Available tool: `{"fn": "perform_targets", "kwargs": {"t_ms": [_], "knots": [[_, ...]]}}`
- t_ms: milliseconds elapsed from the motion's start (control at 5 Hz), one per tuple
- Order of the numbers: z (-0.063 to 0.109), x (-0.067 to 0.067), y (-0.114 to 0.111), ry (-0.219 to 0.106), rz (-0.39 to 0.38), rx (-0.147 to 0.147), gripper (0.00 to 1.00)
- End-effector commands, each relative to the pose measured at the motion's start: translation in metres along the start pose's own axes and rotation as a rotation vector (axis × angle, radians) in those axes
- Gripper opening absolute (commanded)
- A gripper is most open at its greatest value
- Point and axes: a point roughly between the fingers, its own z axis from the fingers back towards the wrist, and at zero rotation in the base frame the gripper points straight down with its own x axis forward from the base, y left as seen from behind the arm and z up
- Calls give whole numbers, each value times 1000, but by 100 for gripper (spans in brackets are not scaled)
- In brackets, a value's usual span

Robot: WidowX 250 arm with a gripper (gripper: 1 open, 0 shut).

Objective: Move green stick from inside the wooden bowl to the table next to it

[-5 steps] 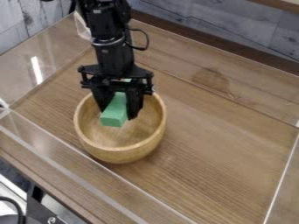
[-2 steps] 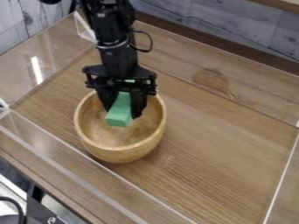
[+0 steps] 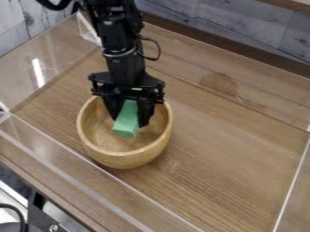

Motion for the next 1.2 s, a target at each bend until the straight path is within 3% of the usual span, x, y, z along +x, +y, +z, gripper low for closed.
{"fn": "perform_targets", "kwargs": {"t_ms": [0,1000], "knots": [[4,5,-3,-23,-12,4,0],[5,9,-9,-17,-4,-7,0]]}}
